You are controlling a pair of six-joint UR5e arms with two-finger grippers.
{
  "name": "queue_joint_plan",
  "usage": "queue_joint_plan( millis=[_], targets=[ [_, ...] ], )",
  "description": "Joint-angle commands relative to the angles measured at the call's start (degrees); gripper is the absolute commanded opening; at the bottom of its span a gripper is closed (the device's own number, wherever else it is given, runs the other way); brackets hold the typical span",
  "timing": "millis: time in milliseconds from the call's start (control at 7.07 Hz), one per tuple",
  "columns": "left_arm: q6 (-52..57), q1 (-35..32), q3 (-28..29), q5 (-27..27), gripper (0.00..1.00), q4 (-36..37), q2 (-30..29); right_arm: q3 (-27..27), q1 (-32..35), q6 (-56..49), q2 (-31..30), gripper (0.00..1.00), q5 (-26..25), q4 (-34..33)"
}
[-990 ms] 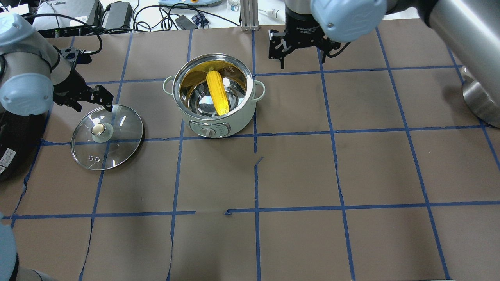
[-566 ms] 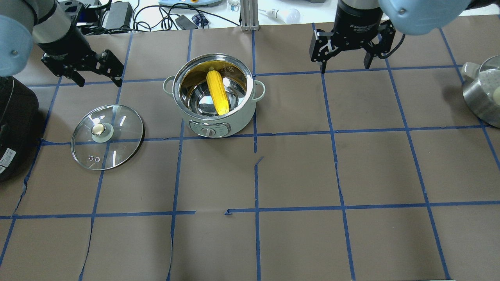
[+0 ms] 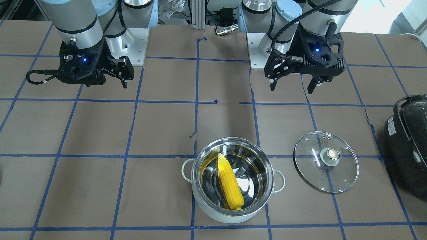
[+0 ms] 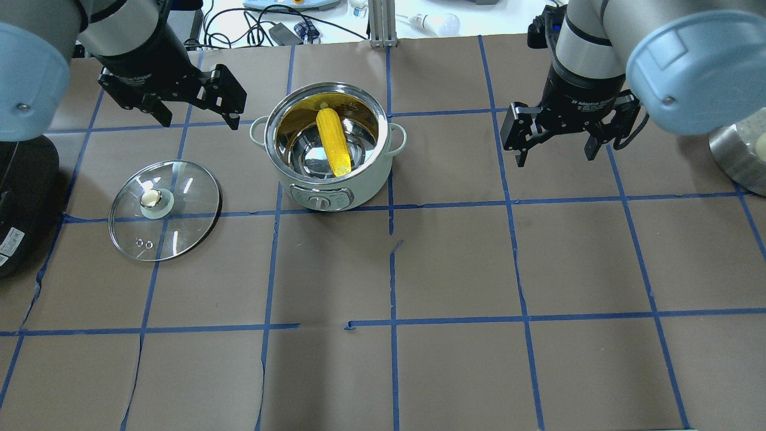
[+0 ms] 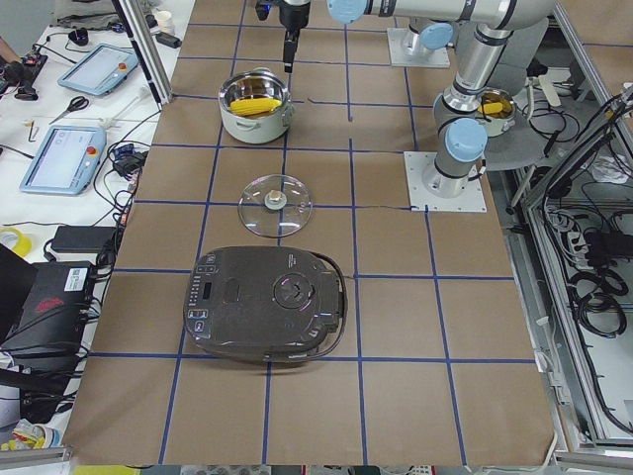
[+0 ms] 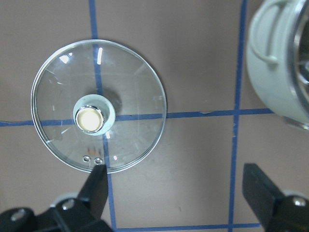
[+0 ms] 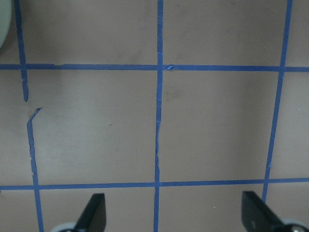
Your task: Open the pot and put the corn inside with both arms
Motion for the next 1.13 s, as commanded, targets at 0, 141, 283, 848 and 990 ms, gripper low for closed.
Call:
queue_joint_plan(
  millis=[0, 141, 283, 848, 990],
  targets=[
    [-0.37, -0.49, -0.64, -0.27, 1.00, -1.74, 2.02, -0.38, -0.18, 0.29, -2.67, 1.00, 0.06, 0.77],
    [-0.37, -0.49, -1.08, -0.18, 1.00, -1.75, 2.38, -1.17, -0.27, -0.14, -3.21, 1.00, -0.03, 2.35],
    [-0.37, -0.49, -1.18, -0.01, 1.00, -1.75, 2.73, -3.27, -0.27, -0.15, -3.30, 1.00, 0.14, 4.97],
    [-0.55, -0.49, -1.27, 0.17, 1.00, -1.75, 3.08, -4.69, -0.53, 0.55, -3.39, 1.00, 0.15, 5.26],
    [-0.55, -0.41, -1.35, 0.17, 1.00, -1.84, 3.09, -4.96, -0.45, 0.64, -3.39, 1.00, 0.15, 5.35]
  ],
)
